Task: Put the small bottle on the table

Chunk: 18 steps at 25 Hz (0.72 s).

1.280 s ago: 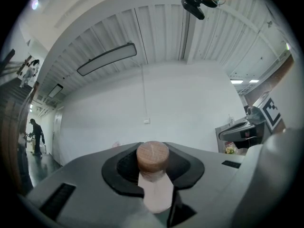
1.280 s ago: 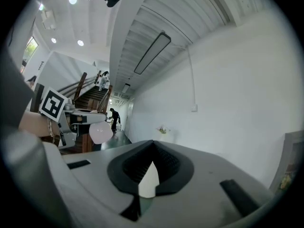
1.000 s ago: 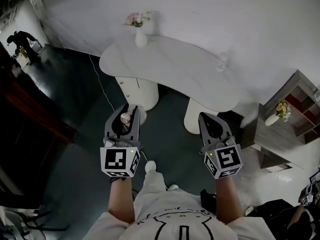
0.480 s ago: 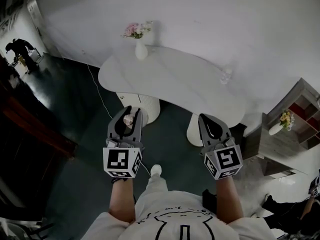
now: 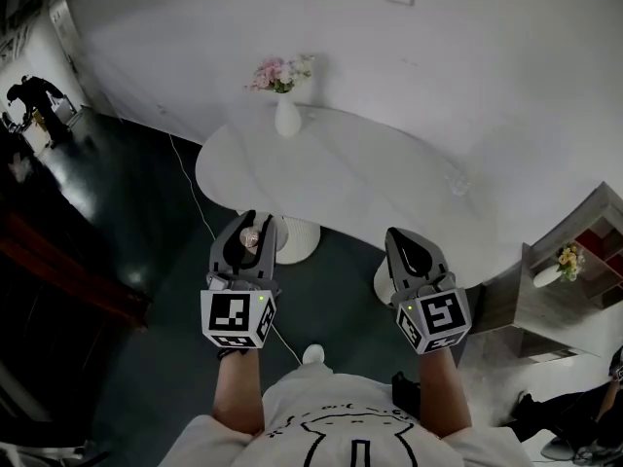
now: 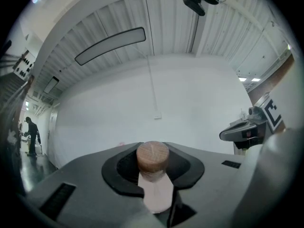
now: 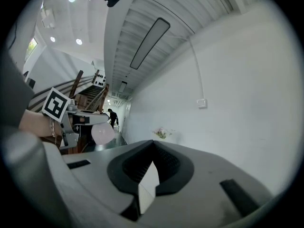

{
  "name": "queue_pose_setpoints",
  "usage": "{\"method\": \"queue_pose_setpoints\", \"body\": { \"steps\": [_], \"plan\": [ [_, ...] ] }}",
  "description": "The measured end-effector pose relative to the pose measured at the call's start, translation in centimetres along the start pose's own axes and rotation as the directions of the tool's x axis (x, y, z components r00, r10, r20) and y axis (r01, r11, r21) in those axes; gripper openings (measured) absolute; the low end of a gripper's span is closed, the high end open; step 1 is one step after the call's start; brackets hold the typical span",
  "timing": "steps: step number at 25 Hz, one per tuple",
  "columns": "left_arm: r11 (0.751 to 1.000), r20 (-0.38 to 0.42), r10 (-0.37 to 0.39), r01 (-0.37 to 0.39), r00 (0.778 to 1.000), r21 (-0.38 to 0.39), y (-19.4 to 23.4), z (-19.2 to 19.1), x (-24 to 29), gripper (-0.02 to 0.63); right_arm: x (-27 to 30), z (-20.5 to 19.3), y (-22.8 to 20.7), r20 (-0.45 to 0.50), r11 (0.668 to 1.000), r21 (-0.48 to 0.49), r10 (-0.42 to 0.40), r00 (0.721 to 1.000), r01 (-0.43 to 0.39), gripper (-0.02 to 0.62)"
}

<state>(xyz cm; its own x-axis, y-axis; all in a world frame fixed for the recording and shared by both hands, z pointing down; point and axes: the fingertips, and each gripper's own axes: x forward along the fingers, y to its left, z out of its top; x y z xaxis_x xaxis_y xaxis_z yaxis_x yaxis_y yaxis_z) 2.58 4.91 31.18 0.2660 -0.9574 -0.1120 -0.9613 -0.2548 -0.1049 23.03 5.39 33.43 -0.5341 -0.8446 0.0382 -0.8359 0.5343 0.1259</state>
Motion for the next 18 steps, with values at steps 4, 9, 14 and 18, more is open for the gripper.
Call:
{"method": "queue_pose_setpoints", "body": {
  "steps": [4, 9, 14, 18],
  "plan": [
    [1.0, 0.004, -0.003, 0.003, 1.0, -0.002, 4.2, -0.4, 2.7, 0.11, 4.7, 0.7, 0.6, 0.0, 1.0, -0.004, -0.009, 1.0, 0.009, -0.008],
    [1.0, 0.01, -0.003, 0.003, 1.0, -0.006, 8.5, -1.4, 5.2, 0.11, 9.5, 1.1, 1.2, 0.0, 1.0, -0.012, -0.023, 1.0, 0.023, -0.008],
    [1.0, -0.011, -0.004, 0.004, 1.0, -0.025, 10.8, -3.3, 6.6, 0.11, 12.4, 0.4, 1.9, -0.024, 1.0, -0.018, -0.018, 1.0, 0.018, -0.008],
    [0.999, -0.021, -0.006, 0.006, 1.0, -0.031, 11.7, -3.8, 7.5, 0.109, 14.2, 0.3, 1.8, -0.034, 1.0, -0.013, -0.016, 0.999, 0.015, -0.008]
  ]
}}
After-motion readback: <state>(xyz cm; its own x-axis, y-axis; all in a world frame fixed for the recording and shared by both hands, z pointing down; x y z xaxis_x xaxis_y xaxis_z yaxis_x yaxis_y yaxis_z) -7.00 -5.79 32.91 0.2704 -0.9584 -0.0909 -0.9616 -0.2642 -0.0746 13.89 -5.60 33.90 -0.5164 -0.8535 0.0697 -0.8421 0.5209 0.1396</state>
